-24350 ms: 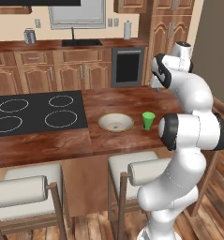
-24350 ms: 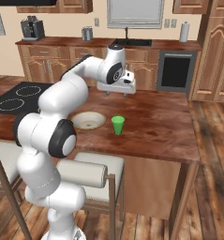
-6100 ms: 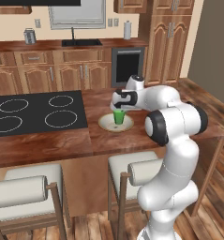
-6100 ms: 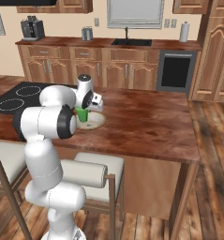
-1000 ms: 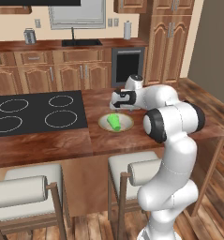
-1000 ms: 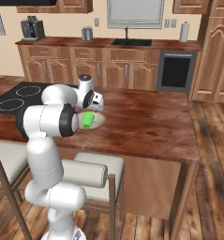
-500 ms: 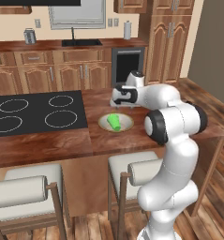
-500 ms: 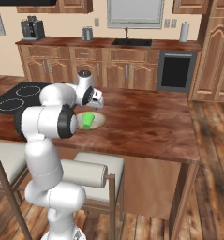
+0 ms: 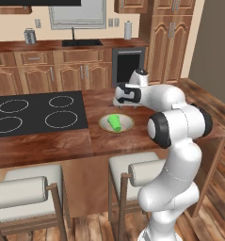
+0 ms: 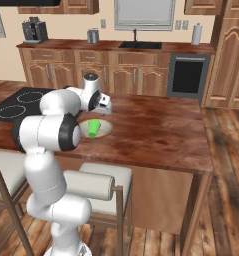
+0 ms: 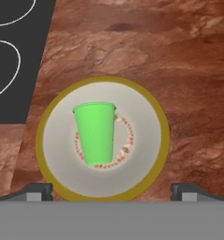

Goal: Place the cup inside the bowl on the dining table and move the bowl to any counter.

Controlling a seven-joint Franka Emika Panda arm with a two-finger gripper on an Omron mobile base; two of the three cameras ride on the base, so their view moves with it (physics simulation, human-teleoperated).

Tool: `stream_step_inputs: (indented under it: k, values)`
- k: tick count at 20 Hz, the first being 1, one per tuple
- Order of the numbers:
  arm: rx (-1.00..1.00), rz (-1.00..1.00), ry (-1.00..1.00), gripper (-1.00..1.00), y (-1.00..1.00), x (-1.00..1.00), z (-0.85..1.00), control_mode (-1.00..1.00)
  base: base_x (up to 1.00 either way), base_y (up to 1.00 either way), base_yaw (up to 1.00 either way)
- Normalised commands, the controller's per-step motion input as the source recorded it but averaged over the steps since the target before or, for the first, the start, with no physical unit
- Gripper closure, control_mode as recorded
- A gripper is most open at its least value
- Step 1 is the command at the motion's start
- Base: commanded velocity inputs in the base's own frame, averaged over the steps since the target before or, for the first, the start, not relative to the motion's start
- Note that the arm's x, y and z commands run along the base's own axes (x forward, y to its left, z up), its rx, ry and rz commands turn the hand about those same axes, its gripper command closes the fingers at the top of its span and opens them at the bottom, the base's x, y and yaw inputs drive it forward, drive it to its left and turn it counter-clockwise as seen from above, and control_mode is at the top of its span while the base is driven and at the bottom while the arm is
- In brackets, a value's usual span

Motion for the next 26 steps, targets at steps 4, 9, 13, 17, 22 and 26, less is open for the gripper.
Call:
stream_step_inputs:
  k: [4,9,13,17,22,26]
  values:
    - [0.00,0.00,0.00,-1.00,-0.23,-0.16,0.01,-1.00,0.00,0.00,0.00]
    - [0.01,0.00,0.00,-1.00,-0.26,-0.13,0.00,-1.00,0.00,0.00,0.00]
    - [0.01,0.00,0.00,-1.00,-0.26,-0.08,0.00,-1.00,0.00,0.00,0.00]
    - [0.02,0.00,0.00,-1.00,-0.29,-0.11,0.00,-1.00,0.00,0.00,0.00]
    - [0.05,-0.01,0.00,-1.00,-0.32,-0.05,0.00,-1.00,0.00,0.00,0.00]
    - [0.10,-0.01,0.00,-1.00,-0.21,0.00,0.00,-1.00,0.00,0.00,0.00]
